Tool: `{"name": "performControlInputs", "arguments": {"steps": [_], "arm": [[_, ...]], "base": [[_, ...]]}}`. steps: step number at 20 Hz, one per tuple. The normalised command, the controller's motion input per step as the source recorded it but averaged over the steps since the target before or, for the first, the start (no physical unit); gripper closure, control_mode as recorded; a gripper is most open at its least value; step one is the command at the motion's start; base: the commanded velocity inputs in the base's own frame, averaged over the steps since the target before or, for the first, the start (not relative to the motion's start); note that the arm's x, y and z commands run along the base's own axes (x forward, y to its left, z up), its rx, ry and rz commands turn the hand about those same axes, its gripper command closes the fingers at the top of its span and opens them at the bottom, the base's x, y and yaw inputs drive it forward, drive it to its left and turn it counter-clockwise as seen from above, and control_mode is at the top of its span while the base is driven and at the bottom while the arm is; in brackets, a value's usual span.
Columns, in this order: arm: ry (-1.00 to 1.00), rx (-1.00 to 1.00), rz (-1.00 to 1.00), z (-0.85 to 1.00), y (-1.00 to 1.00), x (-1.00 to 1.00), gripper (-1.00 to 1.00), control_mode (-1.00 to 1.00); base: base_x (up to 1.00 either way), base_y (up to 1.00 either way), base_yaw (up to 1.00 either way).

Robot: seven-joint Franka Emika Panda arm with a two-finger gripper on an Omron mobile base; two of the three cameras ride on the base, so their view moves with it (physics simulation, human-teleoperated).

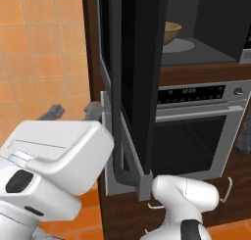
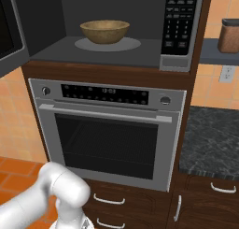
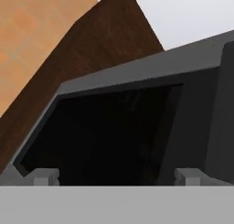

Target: Open the microwave, place the bowl with waffle inside the microwave, then close the microwave door and turn it on.

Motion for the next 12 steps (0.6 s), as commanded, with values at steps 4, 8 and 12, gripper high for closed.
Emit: {"name": "performControlInputs", "arguments": {"steps": [4, 8, 12], "arm": [[0.06, 0.00, -0.23, -0.04, -0.18, 0.58, -1.00, -1.00], [0.02, 0.00, -0.22, -0.04, -0.22, 0.66, -1.00, -1.00], [0.00, 0.03, -0.31, -0.23, -0.46, 0.56, -1.00, -1.00]], "base": [[0.00, 0.00, 0.00], [0.00, 0.00, 0.00], [0.00, 0.00, 0.00]]}}
